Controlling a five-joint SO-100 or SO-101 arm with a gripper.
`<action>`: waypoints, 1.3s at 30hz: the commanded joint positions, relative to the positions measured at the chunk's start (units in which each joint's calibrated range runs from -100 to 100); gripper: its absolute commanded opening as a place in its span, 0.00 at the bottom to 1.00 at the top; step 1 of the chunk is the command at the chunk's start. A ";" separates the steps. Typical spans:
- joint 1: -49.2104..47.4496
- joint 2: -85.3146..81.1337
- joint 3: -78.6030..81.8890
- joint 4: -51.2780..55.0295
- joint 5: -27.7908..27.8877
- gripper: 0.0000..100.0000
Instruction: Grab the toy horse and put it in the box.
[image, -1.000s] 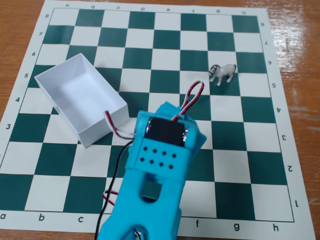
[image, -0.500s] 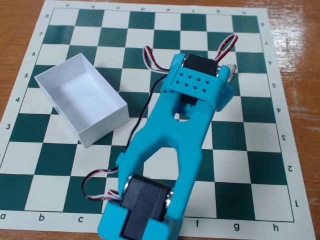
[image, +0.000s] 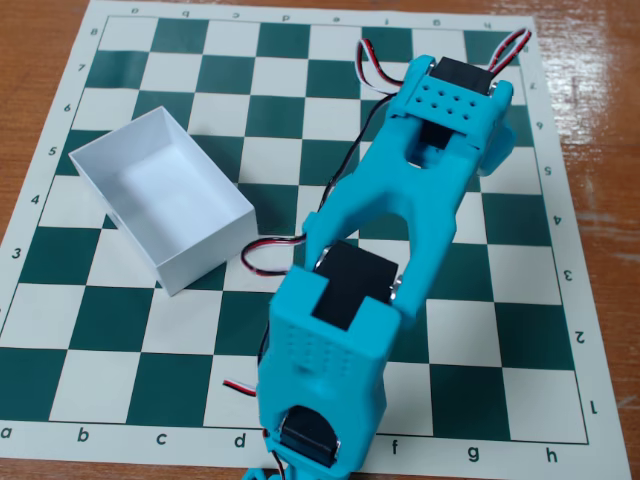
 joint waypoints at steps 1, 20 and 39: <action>0.56 3.20 -6.59 -1.00 0.12 0.01; -6.65 13.46 -16.60 -8.64 -1.54 0.03; -0.01 17.45 -15.14 -10.14 -2.42 0.17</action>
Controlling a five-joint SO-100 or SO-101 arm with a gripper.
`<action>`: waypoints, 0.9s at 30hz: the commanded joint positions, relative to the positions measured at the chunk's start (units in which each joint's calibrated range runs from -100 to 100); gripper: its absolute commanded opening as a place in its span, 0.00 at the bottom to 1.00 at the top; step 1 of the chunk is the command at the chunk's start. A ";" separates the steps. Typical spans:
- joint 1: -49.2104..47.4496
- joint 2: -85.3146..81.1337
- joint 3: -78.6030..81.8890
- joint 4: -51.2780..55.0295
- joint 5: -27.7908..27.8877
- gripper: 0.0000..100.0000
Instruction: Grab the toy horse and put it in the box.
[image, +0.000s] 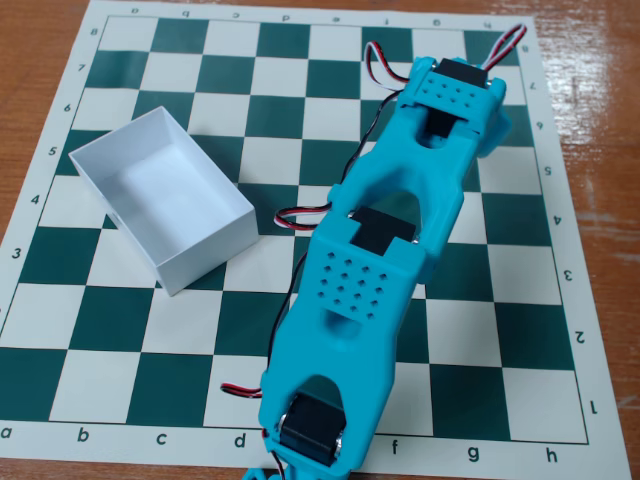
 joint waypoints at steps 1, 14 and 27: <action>0.88 0.01 -1.54 -0.68 -0.13 0.17; -1.48 1.42 -5.73 6.05 -4.87 0.17; -0.62 7.35 -15.65 8.37 -8.29 0.17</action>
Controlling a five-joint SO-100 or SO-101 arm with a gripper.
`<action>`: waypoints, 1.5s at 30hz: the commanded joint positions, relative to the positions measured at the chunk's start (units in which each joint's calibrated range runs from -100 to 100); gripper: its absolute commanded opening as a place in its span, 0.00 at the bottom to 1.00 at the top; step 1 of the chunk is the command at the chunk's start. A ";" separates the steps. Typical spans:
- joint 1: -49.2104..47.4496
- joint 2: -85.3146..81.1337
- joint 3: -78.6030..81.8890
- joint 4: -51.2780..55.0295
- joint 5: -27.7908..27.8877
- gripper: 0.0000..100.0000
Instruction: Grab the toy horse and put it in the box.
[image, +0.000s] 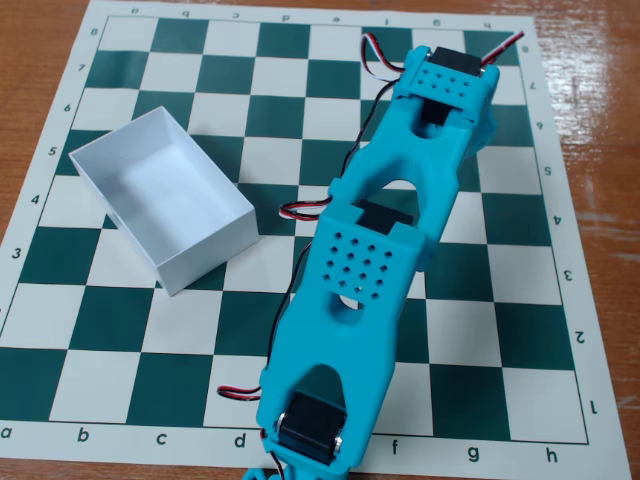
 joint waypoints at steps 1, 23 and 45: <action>1.16 0.39 -4.23 0.31 -0.83 0.17; 1.16 9.15 -9.88 -0.27 -3.76 0.17; -1.05 5.96 -9.60 0.31 -3.08 0.00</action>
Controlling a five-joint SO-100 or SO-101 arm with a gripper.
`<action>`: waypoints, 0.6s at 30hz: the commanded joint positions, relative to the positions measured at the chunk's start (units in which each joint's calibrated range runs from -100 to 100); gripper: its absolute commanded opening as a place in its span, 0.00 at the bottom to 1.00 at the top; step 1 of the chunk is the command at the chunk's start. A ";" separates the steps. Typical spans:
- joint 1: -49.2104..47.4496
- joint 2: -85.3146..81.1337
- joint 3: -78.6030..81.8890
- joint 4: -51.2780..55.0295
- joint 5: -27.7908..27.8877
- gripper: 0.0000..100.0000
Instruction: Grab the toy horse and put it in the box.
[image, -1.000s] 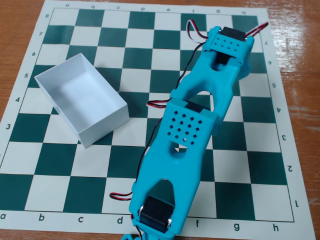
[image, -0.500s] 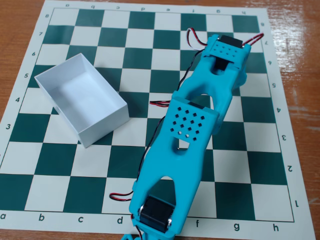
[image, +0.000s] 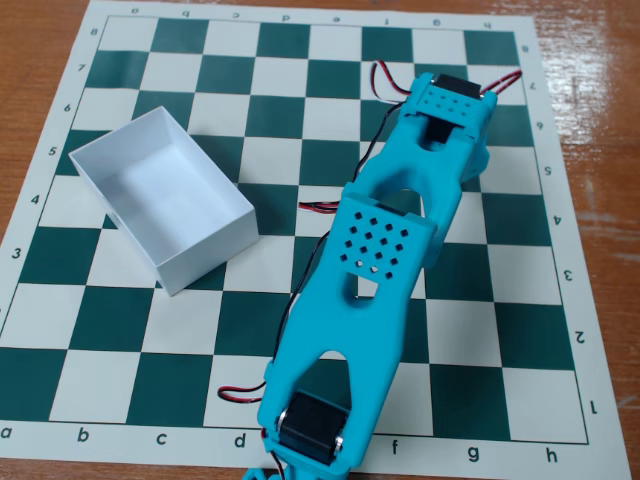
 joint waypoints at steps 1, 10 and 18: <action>-1.78 -7.28 -1.35 0.66 0.61 0.00; -8.63 -23.12 9.03 3.23 1.78 0.00; -16.35 -35.68 22.59 5.14 3.20 0.00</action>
